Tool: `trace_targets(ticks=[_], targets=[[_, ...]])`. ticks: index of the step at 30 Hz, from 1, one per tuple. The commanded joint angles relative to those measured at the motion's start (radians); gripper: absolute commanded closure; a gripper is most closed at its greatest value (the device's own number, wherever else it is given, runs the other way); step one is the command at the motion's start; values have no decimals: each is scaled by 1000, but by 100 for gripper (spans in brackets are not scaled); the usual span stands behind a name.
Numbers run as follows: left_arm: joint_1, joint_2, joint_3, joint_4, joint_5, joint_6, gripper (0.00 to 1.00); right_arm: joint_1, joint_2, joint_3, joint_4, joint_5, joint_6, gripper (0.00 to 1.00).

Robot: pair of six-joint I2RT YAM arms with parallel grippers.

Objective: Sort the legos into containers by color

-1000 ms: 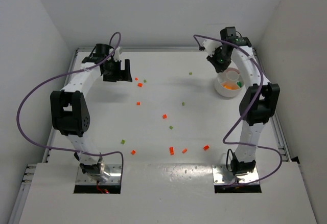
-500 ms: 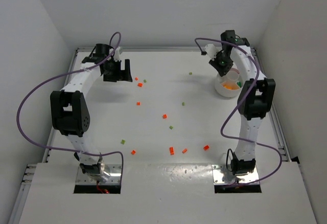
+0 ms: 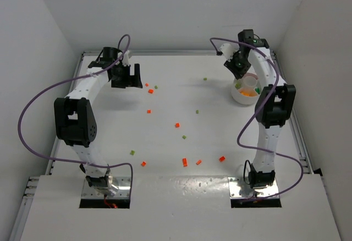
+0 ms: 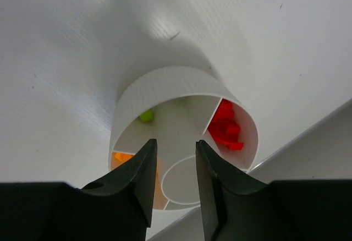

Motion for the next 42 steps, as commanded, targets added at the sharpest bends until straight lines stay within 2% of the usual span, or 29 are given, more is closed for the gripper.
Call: trace_targets(ticks=[1,7,16,19,22,27,32,37,42], targets=[[-4,-21,7,16,14,-7,0,33,-22,51,46,-113,28,66],[-4,-11,36,16,4,-7,0,137,143,219,28,-184,108,66],[-13,-2,36,7,4,2,0,170,265,230,190,-163,129,68],[-13,7,36,7,4,2,0,170,294,242,232,-153,163,57],[-13,16,36,7,4,2,0,170,317,252,276,-143,215,57],[-13,25,36,7,-6,2,0,170,349,261,345,-143,373,63],[-13,25,36,7,-15,2,0,170,358,270,356,-133,494,63],[-13,25,36,7,-15,2,0,170,334,204,382,-124,654,47],[-13,35,36,7,-15,2,0,170,334,195,393,-115,721,45]])
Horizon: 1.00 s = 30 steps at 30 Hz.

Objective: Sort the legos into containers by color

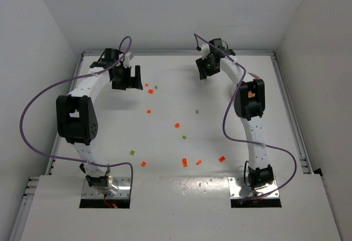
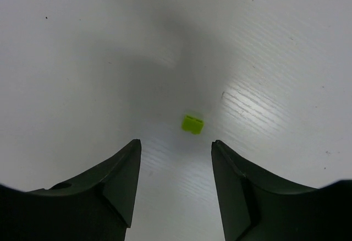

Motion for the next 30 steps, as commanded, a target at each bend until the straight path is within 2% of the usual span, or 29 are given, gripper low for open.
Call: trace_targets(ticks=[1,4,16,18,23,30], targets=[[-7,2,36,8,-5,1,0,2,-24,-4,39,15,96,46],[-7,2,36,8,-5,1,0,2,-15,-14,50,45,115,51],[-7,2,36,8,-14,1,0,2,25,-14,68,68,124,52],[-7,2,36,8,-14,1,0,2,35,-14,77,68,124,55],[-7,-7,27,8,-23,1,0,2,53,-14,77,78,124,55],[-7,-7,27,8,-23,1,0,-7,71,-14,77,78,124,60]])
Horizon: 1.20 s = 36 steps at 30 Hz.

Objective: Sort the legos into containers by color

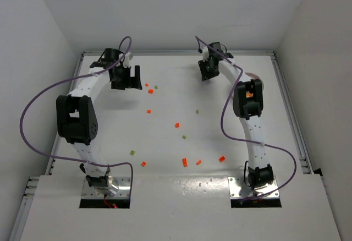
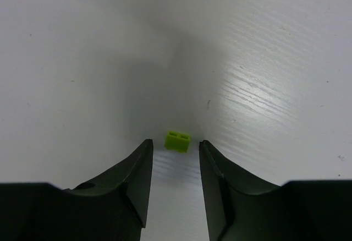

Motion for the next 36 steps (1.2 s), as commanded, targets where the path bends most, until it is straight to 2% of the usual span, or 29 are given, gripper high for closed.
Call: trace_targets(ticks=[1,8,12,13,15,16,18,23,24,28,32,36], targets=[[-7,-7,27,8,-1,1,0,-6,21,2,18,9,17,62],[-7,-7,27,8,-1,1,0,-6,41,2,27,18,17,68],[-7,-7,27,8,-1,1,0,-6,41,2,27,27,5,77],[-7,-7,27,8,-1,1,0,-6,41,2,18,27,-4,84],[-7,-7,27,8,-1,1,0,-6,21,2,0,27,-23,91],[-7,-7,27,8,-1,1,0,-6,-9,2,-10,6,-49,96],[-7,-7,27,8,-1,1,0,-6,-60,-21,-34,-40,-87,99],[-7,-27,17,8,8,1,0,-6,-313,-226,-34,-75,-318,100],[-7,-39,17,8,8,1,0,-16,-394,-266,-63,-86,-352,100],[-7,-59,-12,17,55,20,0,-45,-549,-320,-180,-114,-539,100],[-7,-78,-21,17,95,30,0,-82,-646,-358,-289,-123,-700,100],[-7,-78,-12,17,116,31,0,-122,-655,-359,-361,-103,-803,100]])
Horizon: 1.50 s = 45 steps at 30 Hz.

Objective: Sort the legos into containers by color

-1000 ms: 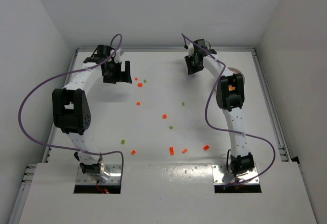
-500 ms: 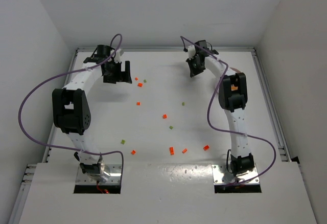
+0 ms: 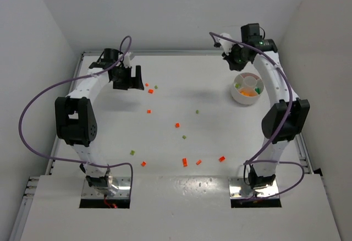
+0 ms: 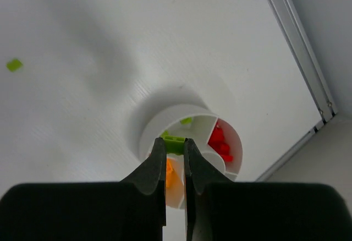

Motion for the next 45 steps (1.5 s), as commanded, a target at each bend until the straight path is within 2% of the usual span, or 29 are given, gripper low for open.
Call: trace_targets(ticks=[1,7,13,18,23,25,26,29,32,35,38,40,42,45], targets=[[-7,-55,4,16,57,16,0,-40,20,-28,-129,-3,-162,100],[-7,-65,15,7,57,16,0,-90,115,75,-201,-12,-220,100],[-7,-74,5,7,46,16,0,-90,188,124,-213,-9,-241,100],[-7,-74,5,7,46,16,0,-90,248,155,-233,38,-251,88],[-7,-63,5,7,46,16,0,-90,259,146,-219,69,-260,88],[-7,-63,14,7,46,16,0,-100,259,146,-219,81,-260,83],[-7,-63,15,7,46,16,0,-100,259,146,-219,81,-260,75],[-7,-54,15,7,46,16,0,-100,259,146,-210,81,-260,59],[-7,-54,15,7,46,16,0,-100,236,146,-199,71,-251,55],[-7,-54,15,7,46,16,0,-100,209,173,-199,11,-238,55],[-7,-63,15,7,36,16,0,-74,181,184,-248,-70,-218,61],[-7,-63,15,7,36,16,0,-61,155,173,-323,-203,-209,66],[-7,-72,5,7,27,16,0,-17,120,123,-362,-282,-198,67],[-7,-72,5,7,27,7,0,75,61,-61,-304,-363,-127,67]])
